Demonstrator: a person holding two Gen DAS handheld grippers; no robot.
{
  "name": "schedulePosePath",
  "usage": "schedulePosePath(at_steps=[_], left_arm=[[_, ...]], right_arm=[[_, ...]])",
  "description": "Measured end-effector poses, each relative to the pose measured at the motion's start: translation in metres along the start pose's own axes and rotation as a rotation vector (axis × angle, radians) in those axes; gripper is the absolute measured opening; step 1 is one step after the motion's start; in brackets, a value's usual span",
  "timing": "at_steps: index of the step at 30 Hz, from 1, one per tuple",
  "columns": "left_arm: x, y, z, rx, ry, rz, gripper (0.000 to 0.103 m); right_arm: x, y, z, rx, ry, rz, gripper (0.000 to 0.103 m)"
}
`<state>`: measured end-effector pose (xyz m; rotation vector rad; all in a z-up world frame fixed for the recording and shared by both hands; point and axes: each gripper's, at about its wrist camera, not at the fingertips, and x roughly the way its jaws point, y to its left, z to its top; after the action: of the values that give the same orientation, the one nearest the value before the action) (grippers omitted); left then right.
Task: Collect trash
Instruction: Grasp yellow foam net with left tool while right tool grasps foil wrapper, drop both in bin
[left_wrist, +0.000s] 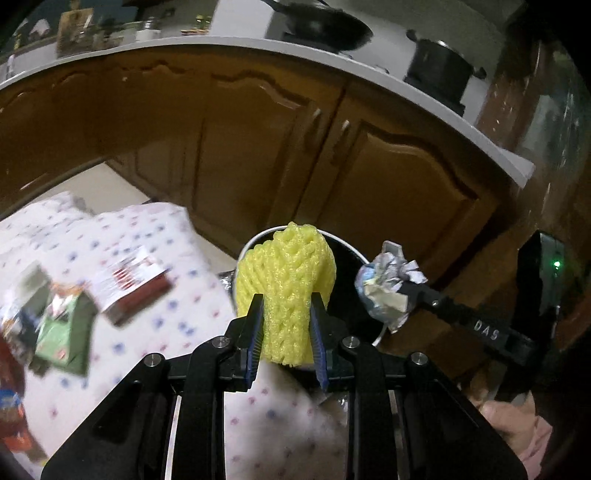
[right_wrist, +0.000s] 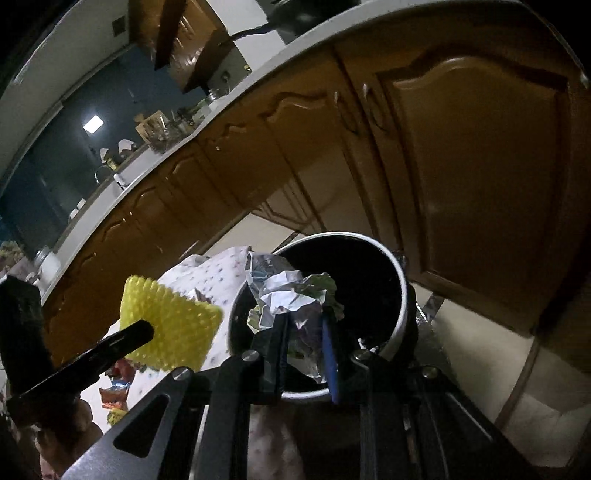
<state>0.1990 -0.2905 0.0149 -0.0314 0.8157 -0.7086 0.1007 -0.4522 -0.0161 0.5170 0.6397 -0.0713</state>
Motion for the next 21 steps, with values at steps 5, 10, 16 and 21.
schedulePosePath(at_steps=[5,10,16,21], left_arm=[[0.025,-0.011,0.01,0.011,0.022,-0.001,0.022],[0.048,-0.01,0.015,-0.008,0.058,-0.014,0.022],[0.076,-0.009,0.017,-0.018,0.107,0.006,0.045],[0.066,-0.009,0.011,-0.02,0.086,0.0,0.062]], right_arm=[[0.012,-0.007,0.001,-0.001,0.024,-0.009,0.019],[0.028,-0.014,0.001,0.004,0.05,-0.028,0.019],[0.043,-0.017,0.007,0.011,0.084,-0.067,0.039],[0.031,-0.017,0.007,0.027,0.048,-0.045,0.052]])
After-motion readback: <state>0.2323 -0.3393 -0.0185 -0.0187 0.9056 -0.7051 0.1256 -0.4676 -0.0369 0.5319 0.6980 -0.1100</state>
